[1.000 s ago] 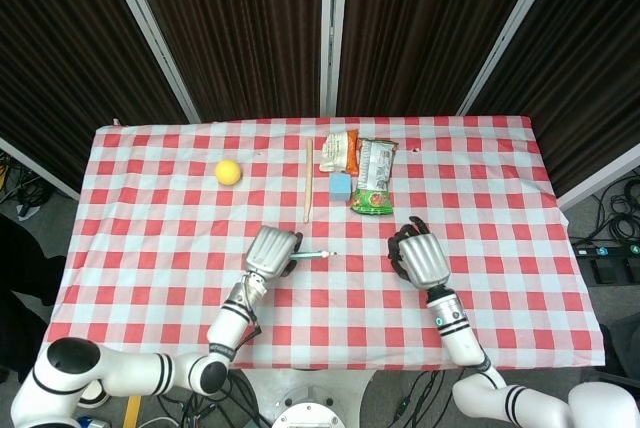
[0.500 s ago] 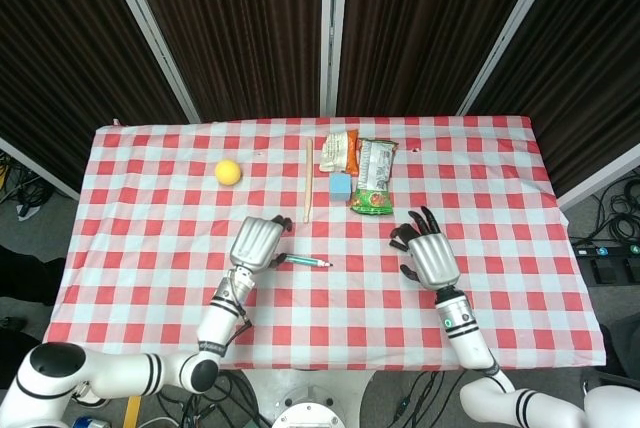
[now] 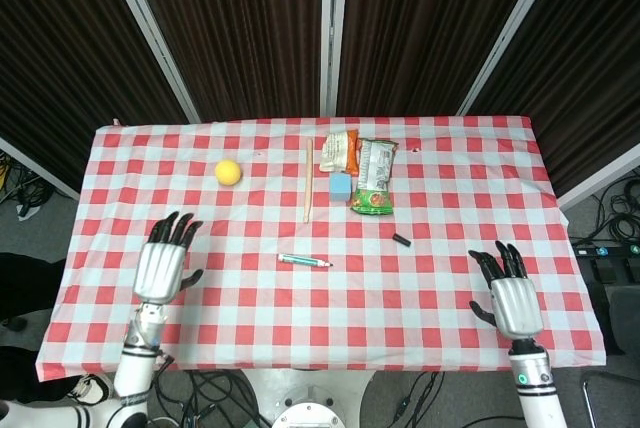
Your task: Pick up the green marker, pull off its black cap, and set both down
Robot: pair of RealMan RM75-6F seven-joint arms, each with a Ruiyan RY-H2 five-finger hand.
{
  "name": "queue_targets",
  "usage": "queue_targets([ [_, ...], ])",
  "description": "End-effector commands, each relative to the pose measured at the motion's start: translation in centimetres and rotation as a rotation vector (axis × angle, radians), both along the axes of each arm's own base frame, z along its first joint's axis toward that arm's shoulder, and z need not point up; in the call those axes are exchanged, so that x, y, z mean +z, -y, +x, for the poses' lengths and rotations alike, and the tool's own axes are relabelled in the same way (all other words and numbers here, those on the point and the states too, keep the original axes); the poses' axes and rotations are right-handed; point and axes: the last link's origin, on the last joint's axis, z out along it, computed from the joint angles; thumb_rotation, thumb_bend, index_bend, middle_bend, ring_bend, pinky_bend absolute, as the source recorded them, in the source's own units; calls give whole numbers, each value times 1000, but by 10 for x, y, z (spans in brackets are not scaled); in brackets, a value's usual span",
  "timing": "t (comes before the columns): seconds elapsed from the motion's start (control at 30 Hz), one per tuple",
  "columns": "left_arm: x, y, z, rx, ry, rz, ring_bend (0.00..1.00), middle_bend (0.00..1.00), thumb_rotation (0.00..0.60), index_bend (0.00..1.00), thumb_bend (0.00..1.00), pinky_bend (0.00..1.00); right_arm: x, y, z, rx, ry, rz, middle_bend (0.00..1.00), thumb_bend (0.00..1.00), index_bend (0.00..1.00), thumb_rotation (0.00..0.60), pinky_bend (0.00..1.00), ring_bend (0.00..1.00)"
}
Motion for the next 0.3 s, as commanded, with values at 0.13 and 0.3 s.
queue_targets([
  [0.13, 5, 70, -41, 91, 39, 13, 105, 143, 600, 202, 63, 194, -6, -28, -7, -13, 30, -1, 230, 6, 168, 600, 0, 0],
  [0.3, 5, 85, -54, 123, 41, 21, 105, 145, 600, 202, 62, 189, -10, -29, -7, -11, 35, -2, 227, 7, 161, 600, 0, 0],
])
